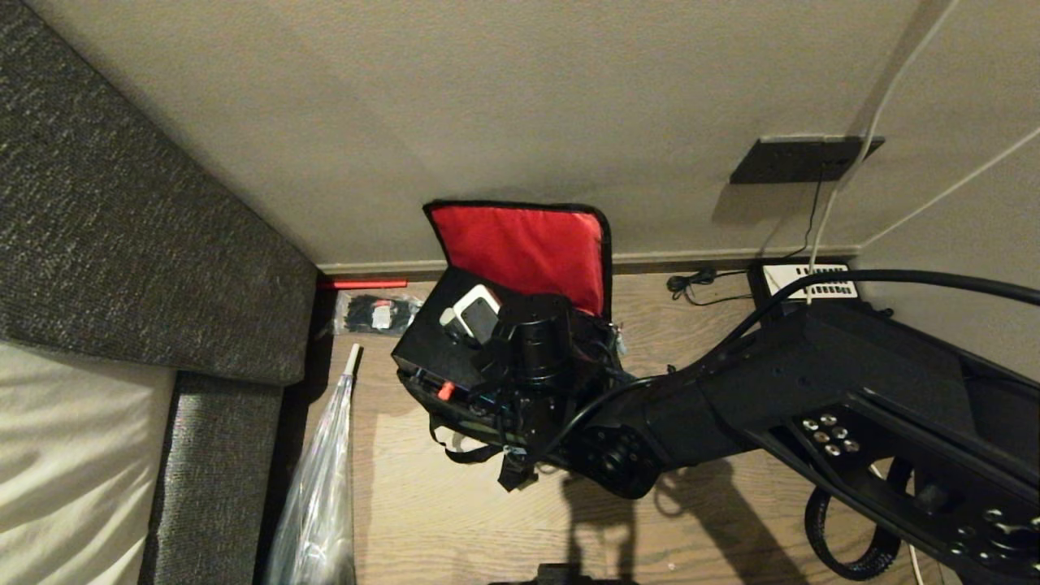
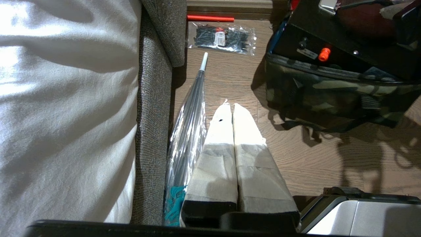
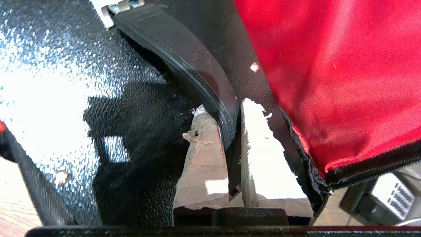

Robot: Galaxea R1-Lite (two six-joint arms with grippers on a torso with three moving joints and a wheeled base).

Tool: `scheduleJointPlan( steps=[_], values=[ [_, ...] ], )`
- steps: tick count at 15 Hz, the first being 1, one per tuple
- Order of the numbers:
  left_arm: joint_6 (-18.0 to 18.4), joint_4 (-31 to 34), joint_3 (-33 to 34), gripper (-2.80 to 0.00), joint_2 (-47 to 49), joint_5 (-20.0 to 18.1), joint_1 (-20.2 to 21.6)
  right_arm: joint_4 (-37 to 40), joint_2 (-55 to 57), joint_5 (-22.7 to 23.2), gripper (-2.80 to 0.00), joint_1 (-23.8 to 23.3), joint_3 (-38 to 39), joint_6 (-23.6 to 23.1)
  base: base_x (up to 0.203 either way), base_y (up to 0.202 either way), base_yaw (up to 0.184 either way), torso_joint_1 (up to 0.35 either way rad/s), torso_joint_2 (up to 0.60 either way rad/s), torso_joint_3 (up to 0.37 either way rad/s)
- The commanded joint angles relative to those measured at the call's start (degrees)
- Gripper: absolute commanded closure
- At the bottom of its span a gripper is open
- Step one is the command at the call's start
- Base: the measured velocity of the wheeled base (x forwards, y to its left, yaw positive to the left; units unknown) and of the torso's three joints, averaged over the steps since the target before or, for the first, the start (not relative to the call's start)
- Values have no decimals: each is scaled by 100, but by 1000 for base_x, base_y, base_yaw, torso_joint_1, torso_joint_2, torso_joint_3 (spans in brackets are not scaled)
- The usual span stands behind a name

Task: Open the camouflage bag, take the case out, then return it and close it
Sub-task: Grip the handle

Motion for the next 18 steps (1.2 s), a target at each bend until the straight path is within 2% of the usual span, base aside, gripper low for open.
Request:
scheduleJointPlan(
  steps=[1, 8, 13, 16, 18],
  values=[
    [-2, 0, 18, 0, -11, 2, 2, -24, 31, -29, 0, -2, 17, 41, 0, 0, 0, 0, 0, 0],
    [-2, 0, 18, 0, -11, 2, 2, 55, 299, 9, 0, -19, 164, 172, 0, 0, 0, 0, 0, 0],
    [-2, 0, 18, 0, -11, 2, 2, -1, 729, 468, 0, -122, -90, 145, 0, 0, 0, 0, 0, 0],
    [-2, 0, 18, 0, -11, 2, 2, 37, 1038, 577, 0, -169, -341, 124, 0, 0, 0, 0, 0, 0],
    [-2, 0, 18, 0, -11, 2, 2, -2, 1317, 593, 0, -268, -361, -69, 0, 0, 0, 0, 0, 0]
  ],
)
